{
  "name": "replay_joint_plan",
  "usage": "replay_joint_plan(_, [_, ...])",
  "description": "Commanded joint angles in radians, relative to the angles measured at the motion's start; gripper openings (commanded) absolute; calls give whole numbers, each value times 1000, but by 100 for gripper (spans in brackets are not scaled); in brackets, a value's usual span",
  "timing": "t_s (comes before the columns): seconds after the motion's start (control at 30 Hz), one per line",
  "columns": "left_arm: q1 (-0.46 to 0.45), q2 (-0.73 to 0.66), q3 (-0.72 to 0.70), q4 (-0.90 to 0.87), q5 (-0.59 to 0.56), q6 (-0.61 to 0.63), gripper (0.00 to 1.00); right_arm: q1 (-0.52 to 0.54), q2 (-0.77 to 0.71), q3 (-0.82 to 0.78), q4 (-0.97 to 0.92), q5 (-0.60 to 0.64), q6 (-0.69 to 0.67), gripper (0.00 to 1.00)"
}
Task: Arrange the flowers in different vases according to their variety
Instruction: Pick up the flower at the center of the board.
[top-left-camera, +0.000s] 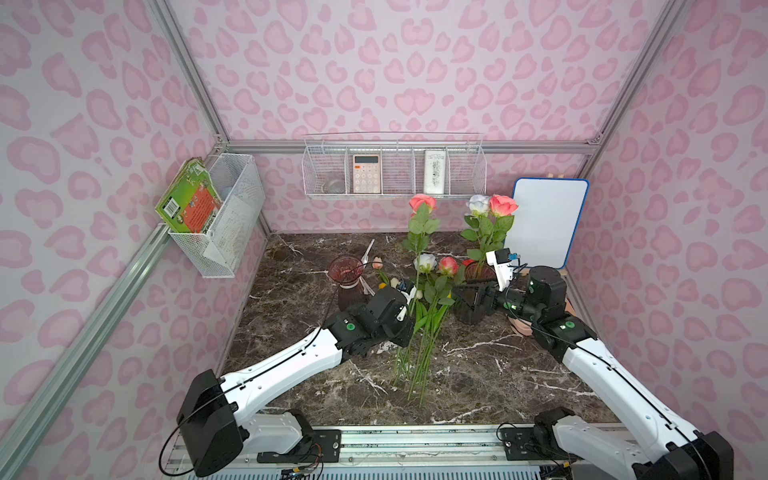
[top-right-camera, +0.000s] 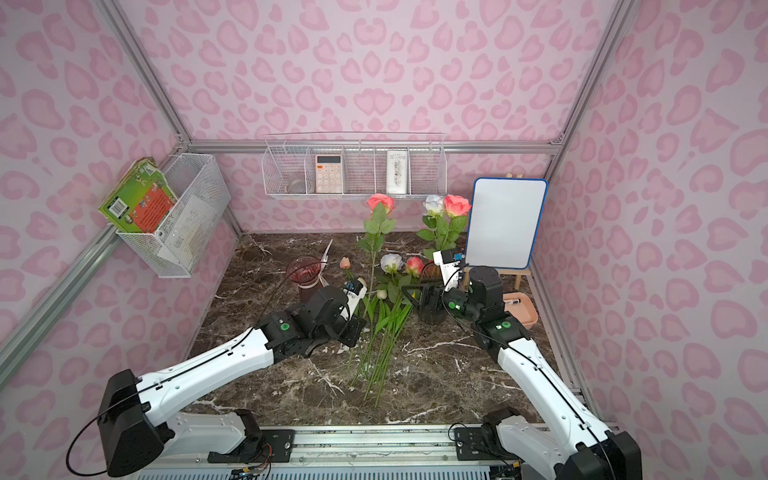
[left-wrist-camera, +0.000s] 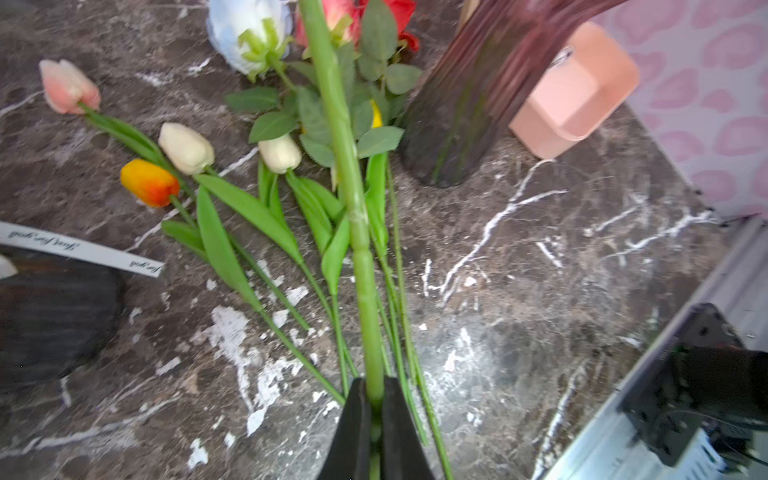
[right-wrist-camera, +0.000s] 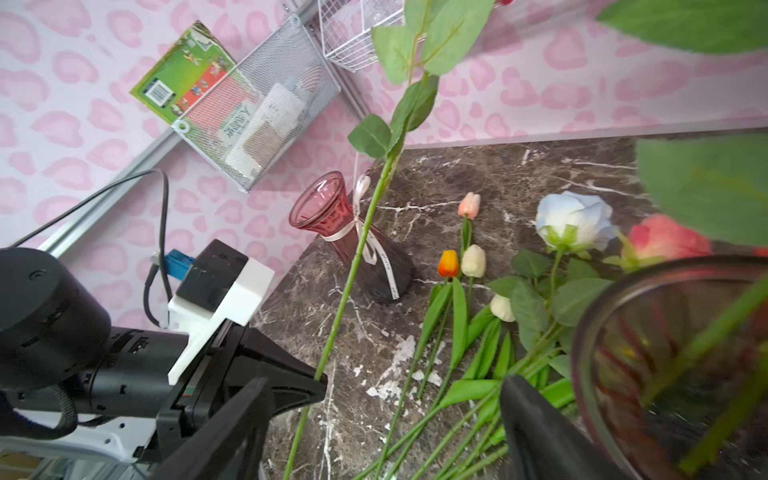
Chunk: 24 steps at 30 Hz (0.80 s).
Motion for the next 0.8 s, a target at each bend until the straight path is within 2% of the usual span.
replay_joint_plan(0.0, [-8,-44,-29,147,83,22,0,11,22,-8,167,-115,79,79])
replay_joint_plan(0.13, [-19,-73,-51,218,162,36,0,30,53,-13,266,-171,129,69])
replay_joint_plan(0.3, [-32,-71,-54,241,225,58,0,51,105,1,397,-213,200,64])
replay_joint_plan(0.53, [-45,-77,-61,253,274,72,0,77,188,77,439,-213,223,48])
replay_joint_plan(0.67, [-46,-85,-71,254,283,76,0,79,209,100,451,-210,236,28])
replay_joint_plan(0.77, [-46,-100,-85,248,263,79,0,78,206,111,433,-203,226,6])
